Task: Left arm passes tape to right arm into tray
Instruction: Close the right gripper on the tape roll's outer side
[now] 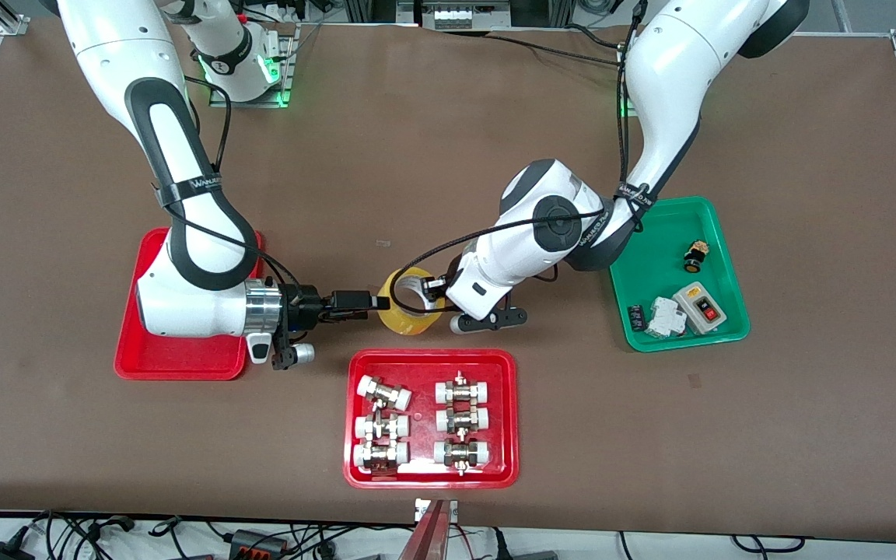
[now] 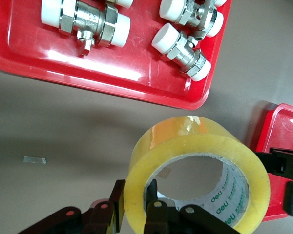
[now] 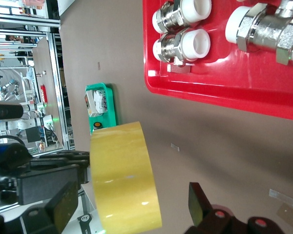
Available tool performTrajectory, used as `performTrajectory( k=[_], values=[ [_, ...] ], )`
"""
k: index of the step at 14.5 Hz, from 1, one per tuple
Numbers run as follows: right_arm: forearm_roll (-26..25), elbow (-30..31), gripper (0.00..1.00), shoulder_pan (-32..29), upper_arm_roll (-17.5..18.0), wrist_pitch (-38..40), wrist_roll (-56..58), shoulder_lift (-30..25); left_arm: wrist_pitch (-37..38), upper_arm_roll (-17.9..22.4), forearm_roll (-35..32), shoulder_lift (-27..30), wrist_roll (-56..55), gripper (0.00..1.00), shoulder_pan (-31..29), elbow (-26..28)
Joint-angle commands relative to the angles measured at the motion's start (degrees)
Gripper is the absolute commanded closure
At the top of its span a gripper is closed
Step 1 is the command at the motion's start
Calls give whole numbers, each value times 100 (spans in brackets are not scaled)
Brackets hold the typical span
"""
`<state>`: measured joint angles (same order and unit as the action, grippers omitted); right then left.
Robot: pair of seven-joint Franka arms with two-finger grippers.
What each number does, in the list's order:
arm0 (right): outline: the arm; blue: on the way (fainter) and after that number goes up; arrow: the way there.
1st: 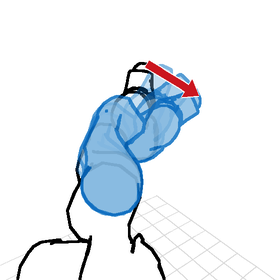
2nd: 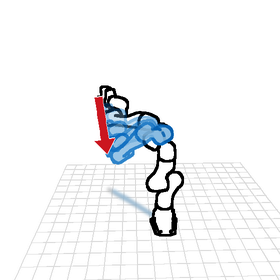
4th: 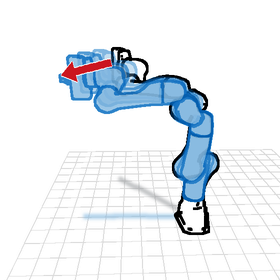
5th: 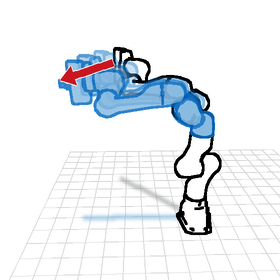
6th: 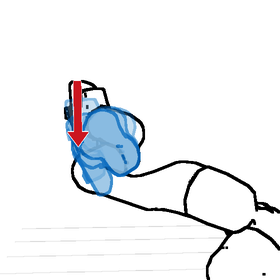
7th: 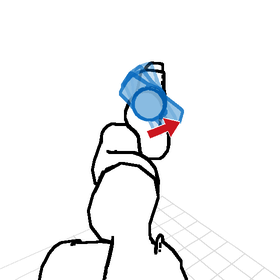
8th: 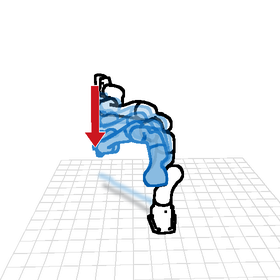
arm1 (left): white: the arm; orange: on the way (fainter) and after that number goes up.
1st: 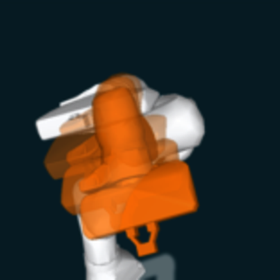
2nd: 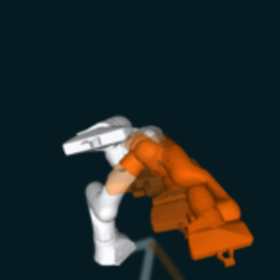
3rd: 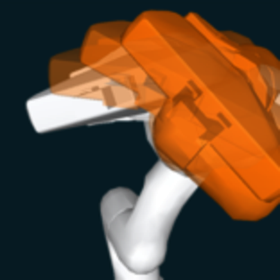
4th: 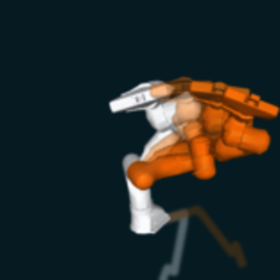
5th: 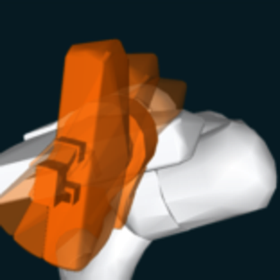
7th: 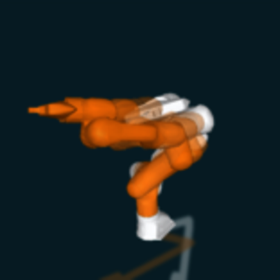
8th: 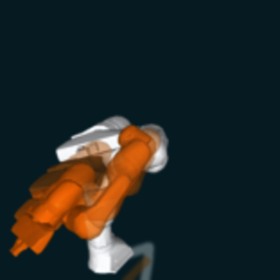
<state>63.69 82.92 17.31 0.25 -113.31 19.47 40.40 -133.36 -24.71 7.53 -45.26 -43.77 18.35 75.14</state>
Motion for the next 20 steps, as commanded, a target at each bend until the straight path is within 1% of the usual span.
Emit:
performTrajectory(
  k=[1,10,12,14,17,18,20],
  values=[
    [117,-101,0,44,27,37,171,126,-24,46,-120,-211,-44,100,133,-404],
    [144,-101,0,62,27,37,163,144,-24,54,-129,-220,-44,99,143,-413],
    [144,-101,0,44,27,168,154,144,-24,54,-129,-220,-44,99,143,-413],
    [144,-101,7,9,27,387,163,135,-24,54,-129,-220,-52,98,143,-413],
    [144,-101,18,0,19,415,154,135,-24,54,-120,-212,-53,98,134,-431],
    [144,-101,19,0,19,406,145,126,-24,54,-120,-212,-61,98,125,-431],
    [144,-110,28,-26,19,406,162,126,-24,54,-120,-212,-61,98,134,-431]
  ],
)
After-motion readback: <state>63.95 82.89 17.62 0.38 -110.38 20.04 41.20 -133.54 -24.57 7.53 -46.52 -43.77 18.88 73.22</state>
